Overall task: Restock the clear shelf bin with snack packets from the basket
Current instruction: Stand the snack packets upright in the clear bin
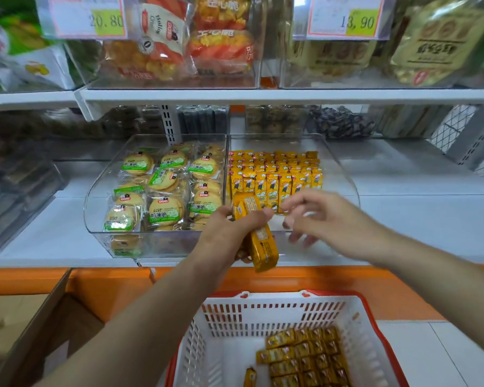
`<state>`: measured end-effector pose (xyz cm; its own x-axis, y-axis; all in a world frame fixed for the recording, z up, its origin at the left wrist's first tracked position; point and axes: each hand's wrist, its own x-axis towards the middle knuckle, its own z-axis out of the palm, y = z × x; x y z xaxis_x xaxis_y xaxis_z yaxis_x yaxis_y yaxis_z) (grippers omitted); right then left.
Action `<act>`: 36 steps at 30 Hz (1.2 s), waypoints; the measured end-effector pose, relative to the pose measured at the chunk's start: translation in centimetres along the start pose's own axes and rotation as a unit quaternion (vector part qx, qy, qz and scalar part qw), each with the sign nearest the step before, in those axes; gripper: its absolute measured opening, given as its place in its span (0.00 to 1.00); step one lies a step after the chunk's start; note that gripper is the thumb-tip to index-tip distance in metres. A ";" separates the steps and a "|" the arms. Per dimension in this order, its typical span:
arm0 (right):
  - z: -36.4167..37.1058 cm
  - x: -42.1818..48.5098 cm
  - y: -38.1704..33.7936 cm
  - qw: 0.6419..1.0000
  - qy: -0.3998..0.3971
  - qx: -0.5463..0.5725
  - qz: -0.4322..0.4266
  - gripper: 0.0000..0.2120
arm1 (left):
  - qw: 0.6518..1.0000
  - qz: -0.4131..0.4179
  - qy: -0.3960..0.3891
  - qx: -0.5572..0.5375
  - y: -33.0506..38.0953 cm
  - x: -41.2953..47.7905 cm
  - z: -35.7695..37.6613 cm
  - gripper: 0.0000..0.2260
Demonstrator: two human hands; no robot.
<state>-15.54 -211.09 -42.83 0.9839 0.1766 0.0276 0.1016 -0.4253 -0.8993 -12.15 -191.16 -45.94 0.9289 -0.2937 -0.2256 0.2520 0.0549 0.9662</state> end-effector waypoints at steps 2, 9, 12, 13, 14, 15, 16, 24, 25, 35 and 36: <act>2.1 -2.4 -0.3 0.996 -0.026 0.078 0.034 0.22 | 1.000 -0.004 0.001 -0.018 0.0 -0.5 1.0 0.23; 3.0 -3.2 -1.0 0.989 0.010 0.135 0.059 0.11 | 1.000 0.017 -0.005 -0.023 1.0 -2.3 2.2 0.31; 2.2 -3.6 -1.1 0.965 0.011 0.249 0.079 0.11 | 0.998 0.038 -0.009 -0.041 1.4 -2.5 1.5 0.18; 1.9 -3.7 -1.0 0.952 0.022 0.289 0.095 0.12 | 0.998 0.046 0.000 -0.045 1.4 -2.6 1.3 0.14; 1.6 -3.7 -1.0 0.941 0.034 0.319 0.107 0.13 | 0.997 0.053 0.007 -0.048 1.5 -2.6 1.3 0.12; 1.4 -3.7 -1.0 0.935 0.039 0.334 0.112 0.13 | 0.997 0.058 0.011 -0.050 1.5 -2.7 1.2 0.11; 1.2 -3.8 -1.0 0.934 0.039 0.339 0.110 0.13 | 0.997 0.061 0.013 -0.051 1.5 -2.8 1.1 0.13; 0.0 -3.8 -0.6 0.935 -0.014 0.337 0.112 0.18 | 0.997 0.061 0.024 -0.047 1.5 -2.9 0.9 0.40; -0.1 -3.7 -0.4 0.935 -0.019 0.337 0.106 0.20 | 0.997 0.062 0.027 -0.045 1.5 -2.9 0.9 0.40; -0.5 -3.5 -0.1 0.989 0.012 0.141 0.052 0.14 | 0.997 0.068 0.027 0.021 1.0 -2.4 1.2 0.08; -0.5 -3.5 -0.1 0.991 -0.003 0.127 0.046 0.16 | 0.997 0.069 0.021 0.029 0.9 -2.4 1.4 0.09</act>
<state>-18.93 -212.08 -42.60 0.9863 0.1533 -0.0613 -0.0293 -0.2026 -0.9788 -14.55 -191.74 -44.31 0.9645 -0.2465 -0.0945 0.1068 0.0367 0.9936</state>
